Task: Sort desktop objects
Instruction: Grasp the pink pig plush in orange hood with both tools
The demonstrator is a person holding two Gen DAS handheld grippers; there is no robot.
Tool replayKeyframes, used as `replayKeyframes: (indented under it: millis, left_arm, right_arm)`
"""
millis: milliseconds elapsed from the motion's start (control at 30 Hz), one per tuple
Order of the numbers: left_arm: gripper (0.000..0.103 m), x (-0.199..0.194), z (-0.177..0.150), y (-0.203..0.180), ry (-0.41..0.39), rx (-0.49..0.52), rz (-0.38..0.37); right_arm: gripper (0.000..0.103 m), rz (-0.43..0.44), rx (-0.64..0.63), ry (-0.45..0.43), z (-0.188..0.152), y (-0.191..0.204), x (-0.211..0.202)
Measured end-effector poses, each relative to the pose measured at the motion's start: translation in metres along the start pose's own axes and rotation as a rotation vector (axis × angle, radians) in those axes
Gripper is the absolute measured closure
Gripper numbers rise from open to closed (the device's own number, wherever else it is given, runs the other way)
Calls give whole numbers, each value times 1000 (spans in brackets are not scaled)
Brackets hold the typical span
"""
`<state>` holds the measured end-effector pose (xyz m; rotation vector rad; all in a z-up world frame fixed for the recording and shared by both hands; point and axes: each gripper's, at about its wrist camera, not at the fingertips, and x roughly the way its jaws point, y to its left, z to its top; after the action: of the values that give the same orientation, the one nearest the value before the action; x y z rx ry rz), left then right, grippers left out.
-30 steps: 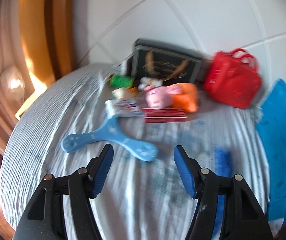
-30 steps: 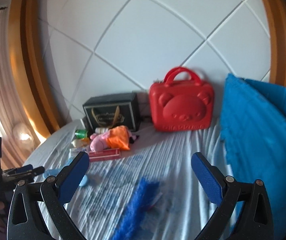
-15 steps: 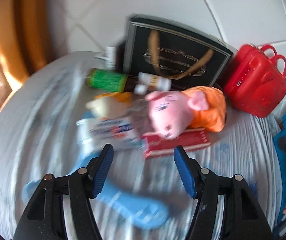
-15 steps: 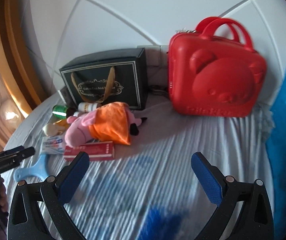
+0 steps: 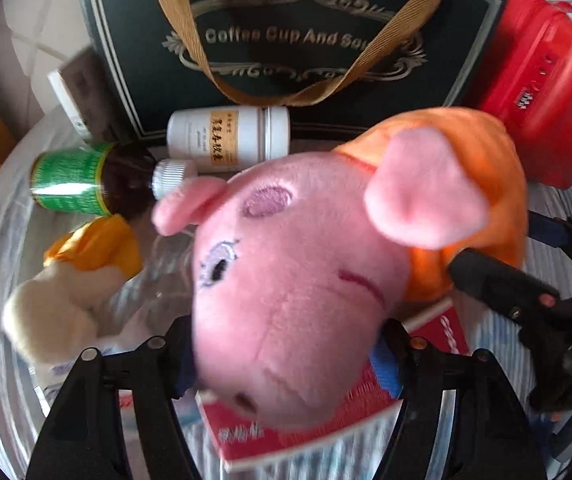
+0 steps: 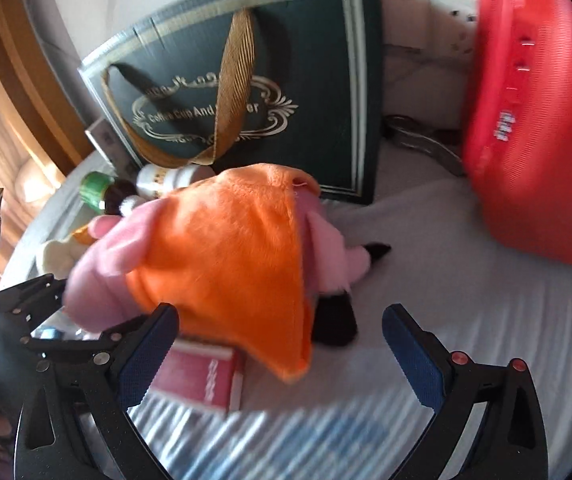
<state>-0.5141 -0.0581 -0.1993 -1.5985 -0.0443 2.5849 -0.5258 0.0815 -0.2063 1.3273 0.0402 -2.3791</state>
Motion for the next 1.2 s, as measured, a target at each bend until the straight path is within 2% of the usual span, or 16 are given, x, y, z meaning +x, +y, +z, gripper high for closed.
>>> replayKeyframes:
  millis: [167, 267, 333, 433, 467, 500, 567, 633, 667, 700, 733, 800, 867, 967, 1067, 1200]
  left_arm:
    - [40, -1, 5, -9, -78, 55, 42]
    - [49, -3, 4, -14, -88, 79, 54]
    - [49, -8, 2, -17, -102, 91, 53]
    - [53, -21, -3, -23, -133, 109, 44]
    - [53, -27, -5, -26, -146, 114, 21]
    - [53, -32, -7, -30, -150, 123, 13]
    - [53, -38, -10, -33, -137, 130, 23]
    - [53, -43, -17, -28, -118, 106, 29]
    - [53, -48, -20, -24, -111, 88, 38]
    - [53, -55, -22, -20, -117, 69, 40]
    - [53, -63, -23, -17, -131, 58, 31]
    - [46, -79, -19, -16, -176, 47, 2]
    - [15, -83, -7, -16, -207, 33, -6]
    - [12, -62, 16, -8, -153, 21, -2]
    - [12, -39, -3, -5, -57, 47, -48]
    - [9, -10, -4, -10, -27, 76, -6]
  right_arm:
    - [1, 3, -64, -18, 9, 12, 14]
    - [39, 8, -90, -48, 12, 21, 7]
    - [44, -6, -99, -62, 12, 24, 1]
    - [68, 4, -98, -67, 7, 24, -9]
    - [99, 21, -97, -70, 6, 25, -11]
    - [99, 40, -103, -67, 3, 27, -15]
    - [97, 40, -108, -44, -1, 30, -19]
    - [79, 62, -75, -50, -7, 25, -28]
    - [36, 60, -55, -51, -10, 20, -34]
    - [2, 56, -40, -58, -12, 15, -39]
    - [5, 63, -28, -81, -14, 11, -47]
    - [0, 77, -2, -102, -10, 2, -55]
    - [0, 81, 32, -121, -4, -5, -59]
    - [0, 86, 69, -103, 17, -4, -50]
    - [0, 110, 69, -12, 22, -6, -30]
    - [0, 108, 55, 64, 19, -2, 7]
